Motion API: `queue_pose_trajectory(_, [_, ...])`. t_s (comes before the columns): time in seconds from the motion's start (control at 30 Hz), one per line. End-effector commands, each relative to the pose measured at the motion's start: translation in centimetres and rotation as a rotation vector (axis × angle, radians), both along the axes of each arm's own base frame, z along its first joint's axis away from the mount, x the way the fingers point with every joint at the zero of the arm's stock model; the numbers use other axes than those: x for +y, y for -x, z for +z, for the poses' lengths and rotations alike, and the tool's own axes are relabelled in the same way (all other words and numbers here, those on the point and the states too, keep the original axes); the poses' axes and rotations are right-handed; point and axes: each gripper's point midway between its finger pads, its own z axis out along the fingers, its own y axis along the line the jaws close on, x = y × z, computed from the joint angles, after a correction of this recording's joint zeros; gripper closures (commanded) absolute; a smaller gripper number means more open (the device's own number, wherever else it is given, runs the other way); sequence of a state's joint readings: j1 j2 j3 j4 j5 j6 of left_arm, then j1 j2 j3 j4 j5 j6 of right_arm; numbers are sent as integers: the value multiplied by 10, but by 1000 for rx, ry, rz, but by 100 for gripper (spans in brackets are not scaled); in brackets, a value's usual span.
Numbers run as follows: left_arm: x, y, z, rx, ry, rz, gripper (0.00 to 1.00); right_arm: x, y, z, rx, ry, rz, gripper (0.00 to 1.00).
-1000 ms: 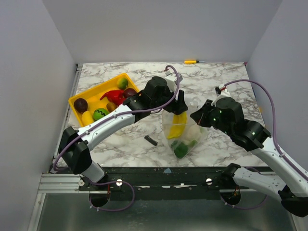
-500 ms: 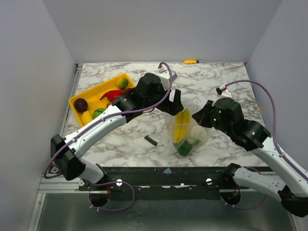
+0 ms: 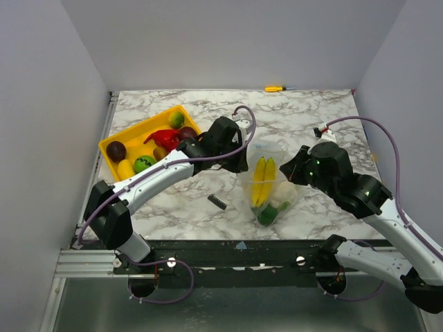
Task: Place the food in the zip-top bag and seal the zipper
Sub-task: Adjust the zipper food storage bag at the center of the board, then pick up the fake vegetable from the bin.
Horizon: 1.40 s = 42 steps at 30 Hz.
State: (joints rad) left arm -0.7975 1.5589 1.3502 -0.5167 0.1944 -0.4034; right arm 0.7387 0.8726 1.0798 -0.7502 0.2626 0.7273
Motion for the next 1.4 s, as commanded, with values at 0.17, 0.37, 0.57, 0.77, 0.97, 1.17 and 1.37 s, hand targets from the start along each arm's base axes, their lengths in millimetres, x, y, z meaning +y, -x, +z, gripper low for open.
queue_pose_trajectory(0.17, [-61,85,122,22,488,-276,100,-7,-12,-4,-16,42,-64,100])
queue_pose_trajectory(0.37, [-47,61,71,49,334,-165,100,-8,-14,4,-30,35,-77,100])
queue_pose_trajectory(0.57, [-33,56,51,33,282,-122,100,-13,-13,3,-28,52,-97,100])
queue_pose_trajectory(0.77, [-31,59,71,-20,325,-155,100,-18,-15,3,-34,68,-119,100])
queue_pose_trajectory(0.97, [-20,55,66,-49,286,-151,69,-18,-15,13,-87,15,-120,100])
queue_pose_trajectory(1.17, [14,47,88,-195,249,-89,28,-9,-9,16,-156,-59,-49,100])
queue_pose_trajectory(1.37, [73,14,97,-364,198,125,14,-2,-5,28,-258,-103,27,100])
